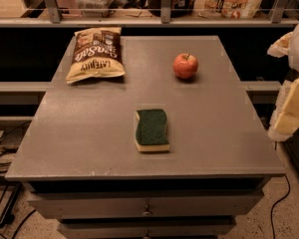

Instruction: Pick sponge

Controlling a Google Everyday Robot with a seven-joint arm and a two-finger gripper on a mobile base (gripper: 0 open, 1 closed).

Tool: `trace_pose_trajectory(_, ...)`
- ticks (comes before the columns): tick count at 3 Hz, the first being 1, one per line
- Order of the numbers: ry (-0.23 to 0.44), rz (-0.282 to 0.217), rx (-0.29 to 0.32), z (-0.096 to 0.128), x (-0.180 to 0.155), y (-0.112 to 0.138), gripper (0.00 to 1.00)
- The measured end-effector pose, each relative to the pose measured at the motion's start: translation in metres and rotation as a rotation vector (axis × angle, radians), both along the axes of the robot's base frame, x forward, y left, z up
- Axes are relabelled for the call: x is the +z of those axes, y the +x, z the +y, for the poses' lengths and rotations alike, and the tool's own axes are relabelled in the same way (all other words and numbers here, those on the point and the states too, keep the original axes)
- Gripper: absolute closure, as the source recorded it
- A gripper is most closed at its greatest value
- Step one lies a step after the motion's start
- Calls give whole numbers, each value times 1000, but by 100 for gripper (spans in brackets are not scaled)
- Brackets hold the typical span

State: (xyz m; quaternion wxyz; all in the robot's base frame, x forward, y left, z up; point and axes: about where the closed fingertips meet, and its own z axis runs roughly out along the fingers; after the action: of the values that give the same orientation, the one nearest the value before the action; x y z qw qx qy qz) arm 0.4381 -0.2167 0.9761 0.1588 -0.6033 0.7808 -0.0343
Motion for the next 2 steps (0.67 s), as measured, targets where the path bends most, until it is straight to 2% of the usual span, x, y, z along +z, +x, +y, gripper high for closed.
trace_pose_trajectory(1, 0, 0, 0, 0, 0, 0, 0)
trace_pose_trajectory(2, 48, 16, 41, 12, -9, 2, 0)
